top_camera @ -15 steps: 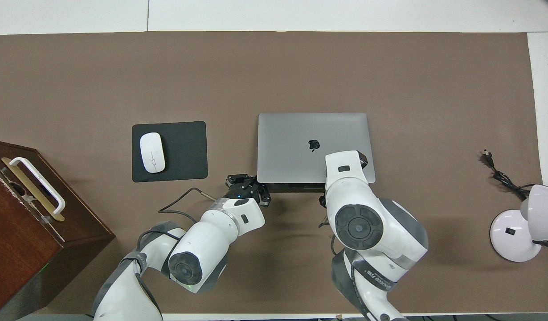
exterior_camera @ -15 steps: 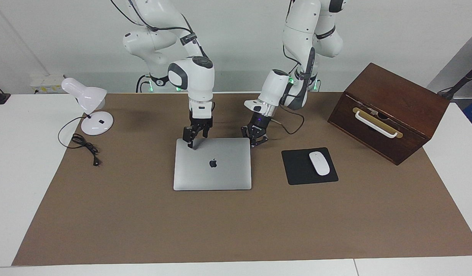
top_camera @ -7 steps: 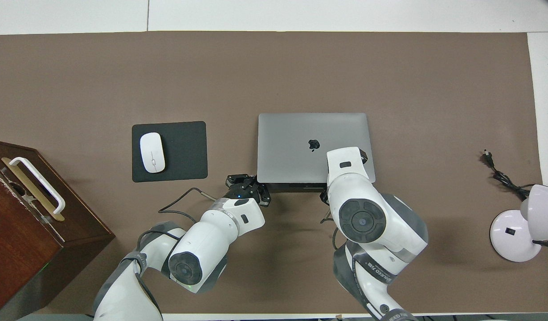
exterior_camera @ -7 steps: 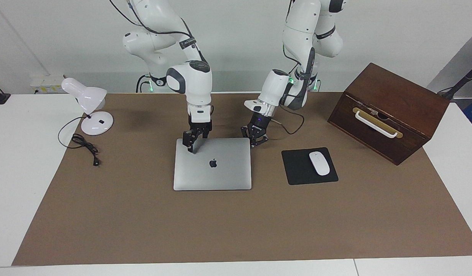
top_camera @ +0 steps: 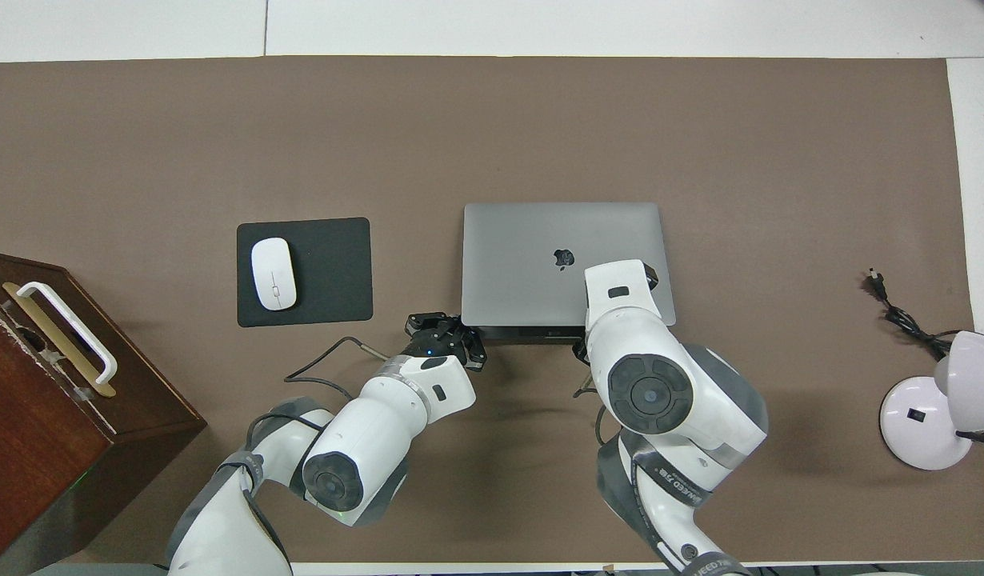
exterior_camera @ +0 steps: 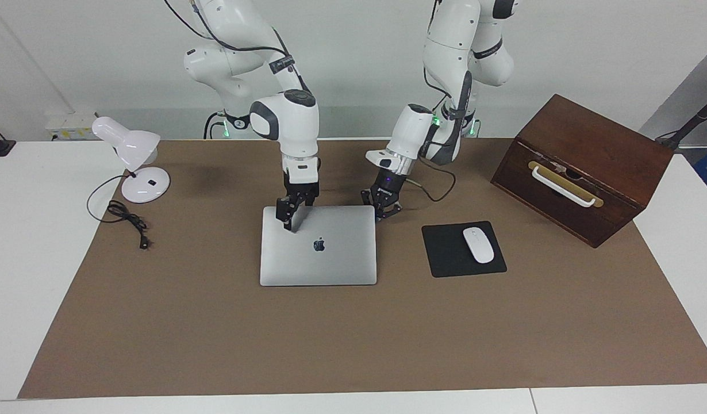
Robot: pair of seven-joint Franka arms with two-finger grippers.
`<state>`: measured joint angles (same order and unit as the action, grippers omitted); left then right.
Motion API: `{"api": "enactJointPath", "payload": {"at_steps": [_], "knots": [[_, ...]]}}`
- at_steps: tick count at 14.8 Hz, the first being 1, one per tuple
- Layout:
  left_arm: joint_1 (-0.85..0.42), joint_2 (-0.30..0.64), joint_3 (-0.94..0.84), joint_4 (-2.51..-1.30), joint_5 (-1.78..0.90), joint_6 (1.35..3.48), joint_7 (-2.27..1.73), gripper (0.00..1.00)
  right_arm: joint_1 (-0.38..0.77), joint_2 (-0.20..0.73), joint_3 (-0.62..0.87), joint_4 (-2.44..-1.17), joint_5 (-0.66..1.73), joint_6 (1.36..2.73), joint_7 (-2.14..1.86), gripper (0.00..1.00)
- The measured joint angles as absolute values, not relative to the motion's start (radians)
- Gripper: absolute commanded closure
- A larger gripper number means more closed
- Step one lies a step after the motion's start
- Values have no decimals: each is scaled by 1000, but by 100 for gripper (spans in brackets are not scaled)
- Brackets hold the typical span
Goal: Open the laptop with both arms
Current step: 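Lift the laptop lid upward with the right gripper, then push the lid farther from the robot with the right gripper until upright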
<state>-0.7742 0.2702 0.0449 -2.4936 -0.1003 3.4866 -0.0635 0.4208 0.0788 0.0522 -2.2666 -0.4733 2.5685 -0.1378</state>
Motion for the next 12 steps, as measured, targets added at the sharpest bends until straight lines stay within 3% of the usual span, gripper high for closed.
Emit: {"api": "enactJointPath", "payload": {"at_steps": [12], "knots": [[-774,270,45,-2493,-100,3487,-63,100,407,126,50,-2040,-473,2362,-242,0]]}}
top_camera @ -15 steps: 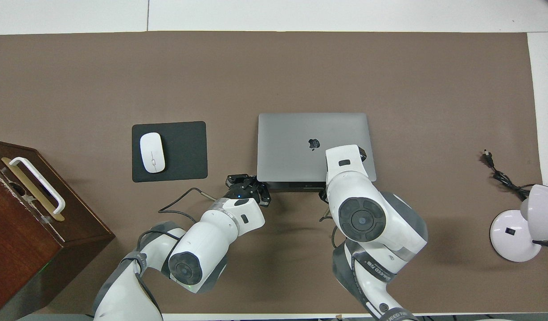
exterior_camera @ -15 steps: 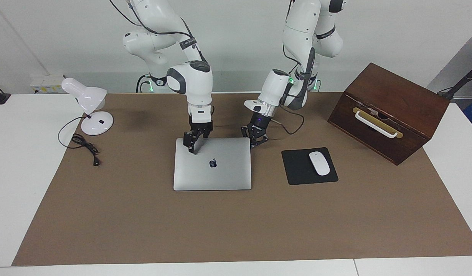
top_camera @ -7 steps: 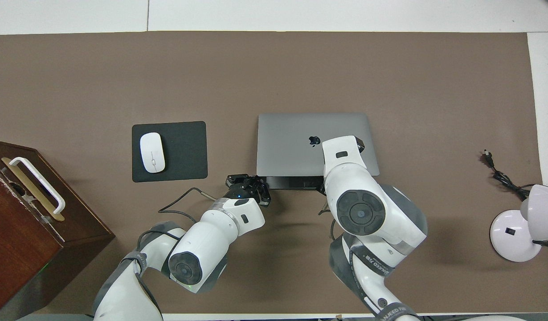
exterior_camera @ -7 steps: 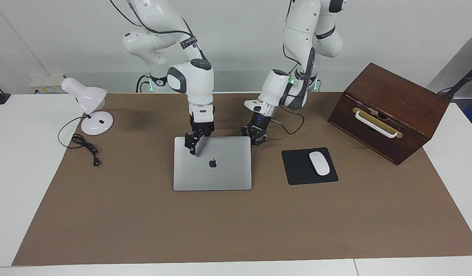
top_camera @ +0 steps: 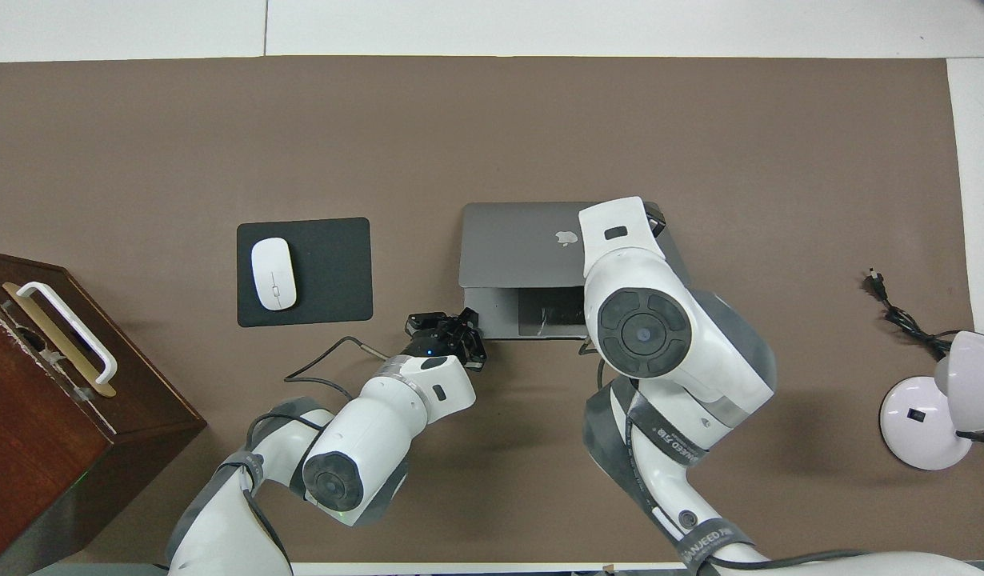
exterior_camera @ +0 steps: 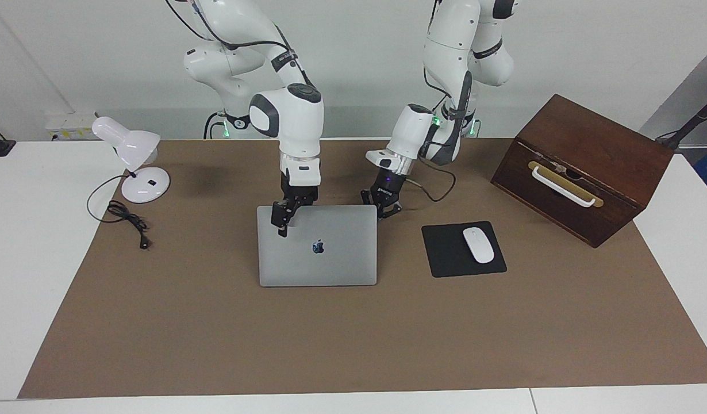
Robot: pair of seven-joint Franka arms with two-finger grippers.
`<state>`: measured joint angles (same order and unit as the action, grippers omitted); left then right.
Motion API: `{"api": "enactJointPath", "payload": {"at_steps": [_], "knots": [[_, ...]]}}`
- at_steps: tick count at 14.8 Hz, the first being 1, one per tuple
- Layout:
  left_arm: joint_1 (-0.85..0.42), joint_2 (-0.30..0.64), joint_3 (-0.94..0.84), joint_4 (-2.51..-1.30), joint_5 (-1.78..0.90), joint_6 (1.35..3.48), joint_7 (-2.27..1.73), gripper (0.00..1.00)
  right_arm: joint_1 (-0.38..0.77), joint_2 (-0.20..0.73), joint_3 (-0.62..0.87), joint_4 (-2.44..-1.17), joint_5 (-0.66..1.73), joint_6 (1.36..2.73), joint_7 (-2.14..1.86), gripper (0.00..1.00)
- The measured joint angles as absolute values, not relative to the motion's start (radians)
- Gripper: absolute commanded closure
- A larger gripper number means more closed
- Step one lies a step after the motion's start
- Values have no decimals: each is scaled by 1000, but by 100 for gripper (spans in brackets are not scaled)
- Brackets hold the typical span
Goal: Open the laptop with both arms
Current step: 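Push the lid farther from the robot with the right gripper until upright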
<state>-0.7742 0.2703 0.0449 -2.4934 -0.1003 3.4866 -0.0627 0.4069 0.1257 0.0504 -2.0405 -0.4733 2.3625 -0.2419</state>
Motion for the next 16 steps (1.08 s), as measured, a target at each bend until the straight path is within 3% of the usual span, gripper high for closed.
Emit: {"api": "enactJointPath", "payload": {"at_steps": [16], "knots": [[-774,270,45,-2493,-100,3487,-62,100,280,199,46,-1813,-330,2296,-422,0]]}}
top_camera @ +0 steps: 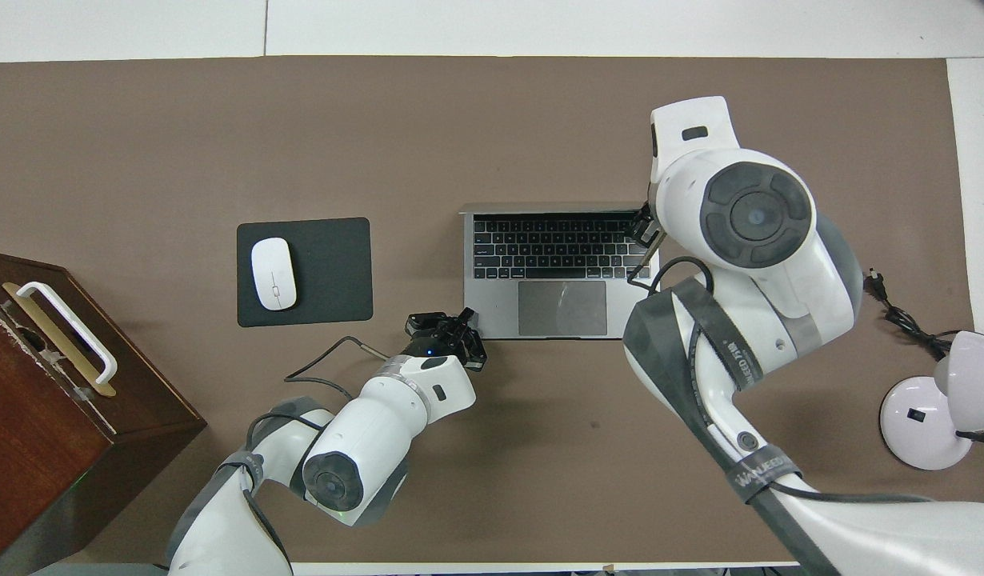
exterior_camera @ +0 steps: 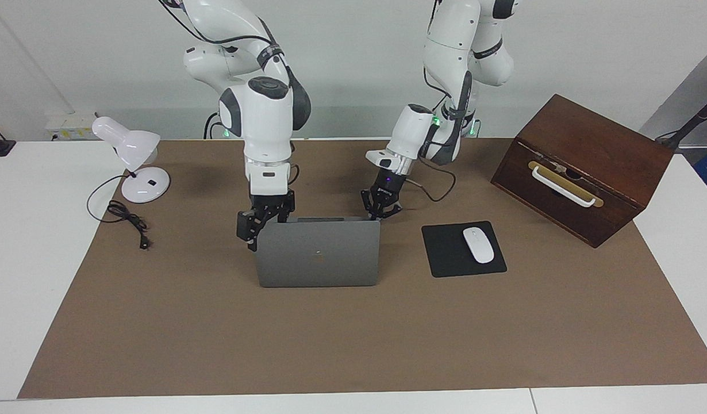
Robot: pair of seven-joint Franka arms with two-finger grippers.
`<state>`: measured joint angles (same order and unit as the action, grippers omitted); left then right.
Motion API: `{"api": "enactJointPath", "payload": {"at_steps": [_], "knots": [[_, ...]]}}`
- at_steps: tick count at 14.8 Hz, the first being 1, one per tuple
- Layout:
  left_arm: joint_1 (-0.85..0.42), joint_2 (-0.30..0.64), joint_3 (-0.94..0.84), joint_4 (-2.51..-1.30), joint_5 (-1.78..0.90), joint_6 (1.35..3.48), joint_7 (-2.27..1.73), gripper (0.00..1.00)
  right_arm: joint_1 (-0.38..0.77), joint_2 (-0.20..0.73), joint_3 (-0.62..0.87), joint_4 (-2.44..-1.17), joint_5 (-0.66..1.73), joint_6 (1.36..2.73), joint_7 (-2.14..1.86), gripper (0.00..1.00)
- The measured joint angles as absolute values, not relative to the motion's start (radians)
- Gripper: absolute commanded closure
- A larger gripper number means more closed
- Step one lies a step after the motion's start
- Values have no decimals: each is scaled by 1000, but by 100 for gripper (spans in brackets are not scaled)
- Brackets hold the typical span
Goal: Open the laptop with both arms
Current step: 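Push the lid farther from the robot with the right gripper until upright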
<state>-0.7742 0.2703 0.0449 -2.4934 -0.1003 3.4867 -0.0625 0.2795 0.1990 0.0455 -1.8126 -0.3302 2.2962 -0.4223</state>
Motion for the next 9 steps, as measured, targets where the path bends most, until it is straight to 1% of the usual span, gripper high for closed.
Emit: {"api": "enactJointPath", "payload": {"at_steps": [3,9], "knots": [[-774,270,45,-2493,-100,3487,-62,100,251,229,45,-1758,-320,2296,-456,0],[-774,270,45,-2493,-100,3487,-62,100,247,272,45,-1695,-296,2296,-456,0]]}}
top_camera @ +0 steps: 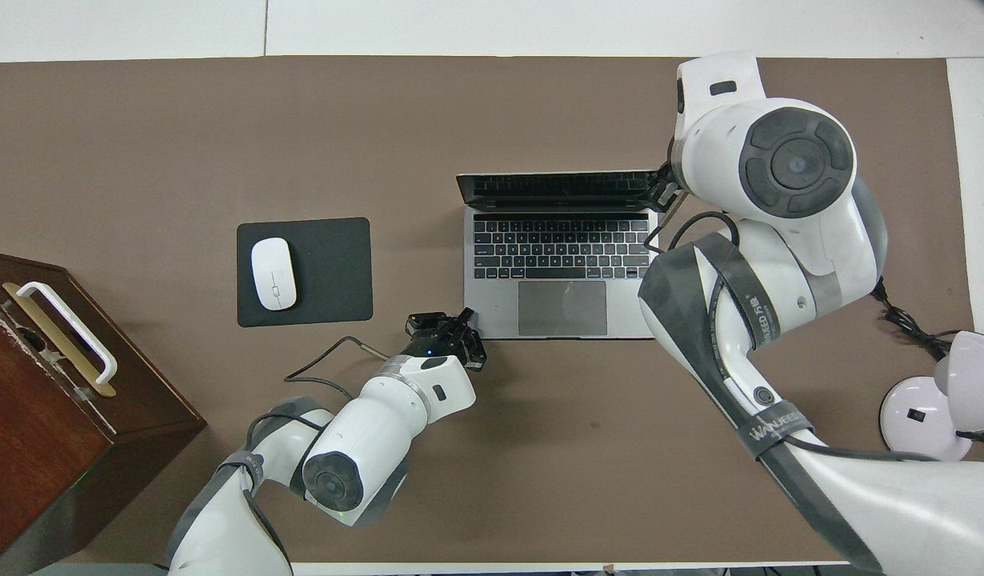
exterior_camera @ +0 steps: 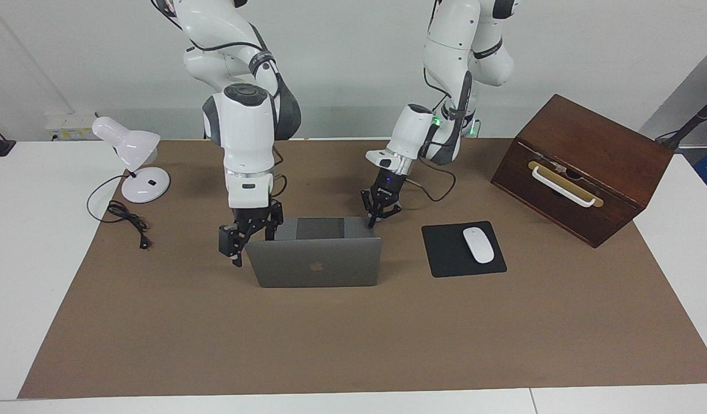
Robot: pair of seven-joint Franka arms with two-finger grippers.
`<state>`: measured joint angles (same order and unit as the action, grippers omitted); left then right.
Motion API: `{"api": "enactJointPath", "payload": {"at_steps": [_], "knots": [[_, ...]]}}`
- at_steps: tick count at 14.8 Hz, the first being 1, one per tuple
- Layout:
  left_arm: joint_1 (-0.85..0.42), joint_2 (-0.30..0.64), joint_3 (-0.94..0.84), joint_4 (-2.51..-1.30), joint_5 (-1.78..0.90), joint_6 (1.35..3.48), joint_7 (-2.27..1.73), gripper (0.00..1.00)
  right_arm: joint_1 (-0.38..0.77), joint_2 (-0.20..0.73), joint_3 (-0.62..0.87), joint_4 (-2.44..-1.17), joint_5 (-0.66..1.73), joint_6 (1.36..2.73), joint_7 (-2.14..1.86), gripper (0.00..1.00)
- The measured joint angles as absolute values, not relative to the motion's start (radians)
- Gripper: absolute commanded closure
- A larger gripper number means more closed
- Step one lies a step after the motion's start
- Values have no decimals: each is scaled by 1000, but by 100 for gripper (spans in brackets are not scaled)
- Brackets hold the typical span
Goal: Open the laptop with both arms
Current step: 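Push the lid farther from the robot with the right gripper until upright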
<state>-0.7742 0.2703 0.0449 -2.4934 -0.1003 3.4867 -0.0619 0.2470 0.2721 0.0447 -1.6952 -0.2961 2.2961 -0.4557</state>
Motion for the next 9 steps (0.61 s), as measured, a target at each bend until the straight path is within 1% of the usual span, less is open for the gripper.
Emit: {"api": "enactJointPath", "payload": {"at_steps": [6,9], "knots": [[-774,270,45,-2493,-100,3487,-62,100,223,342,44,-1624,-286,2296,-456,0],[-774,270,45,-2493,-100,3487,-61,100,220,356,44,-1609,-280,2296,-456,0]]}}
